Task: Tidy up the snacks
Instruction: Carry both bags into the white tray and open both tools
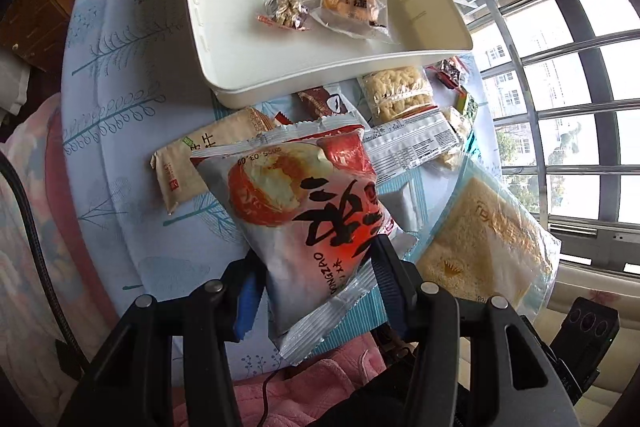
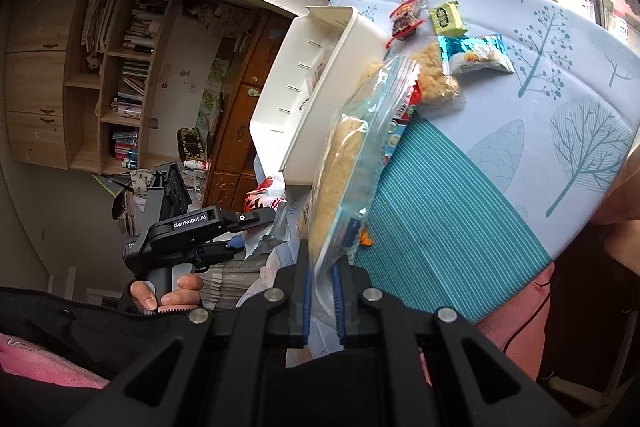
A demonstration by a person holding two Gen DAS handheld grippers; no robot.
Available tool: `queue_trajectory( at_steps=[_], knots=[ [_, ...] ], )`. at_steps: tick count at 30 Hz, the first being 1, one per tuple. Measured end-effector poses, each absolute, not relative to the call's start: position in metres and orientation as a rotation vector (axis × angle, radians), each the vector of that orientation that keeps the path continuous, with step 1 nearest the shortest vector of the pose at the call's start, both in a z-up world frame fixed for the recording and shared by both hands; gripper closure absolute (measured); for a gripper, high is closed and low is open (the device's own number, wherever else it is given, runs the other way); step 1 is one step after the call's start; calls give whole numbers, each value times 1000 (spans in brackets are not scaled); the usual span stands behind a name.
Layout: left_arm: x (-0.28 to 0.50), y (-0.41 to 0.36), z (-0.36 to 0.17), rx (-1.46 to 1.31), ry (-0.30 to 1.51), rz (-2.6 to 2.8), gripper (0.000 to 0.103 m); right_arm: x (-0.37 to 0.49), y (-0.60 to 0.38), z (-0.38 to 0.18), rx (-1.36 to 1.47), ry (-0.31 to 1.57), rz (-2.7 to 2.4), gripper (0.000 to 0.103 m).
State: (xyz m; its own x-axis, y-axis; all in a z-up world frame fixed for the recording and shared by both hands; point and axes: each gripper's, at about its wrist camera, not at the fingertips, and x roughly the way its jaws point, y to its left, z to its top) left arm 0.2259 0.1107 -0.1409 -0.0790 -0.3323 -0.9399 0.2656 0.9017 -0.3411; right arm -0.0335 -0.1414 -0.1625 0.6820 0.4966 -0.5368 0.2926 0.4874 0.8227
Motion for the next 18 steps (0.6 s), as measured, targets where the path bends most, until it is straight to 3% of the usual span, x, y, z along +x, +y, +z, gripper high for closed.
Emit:
queue_trajectory(
  at_steps=[18],
  knots=[
    [269,109,-77,-69,1415,-467,53,64,-147,-108,927,819,297,94]
  ],
)
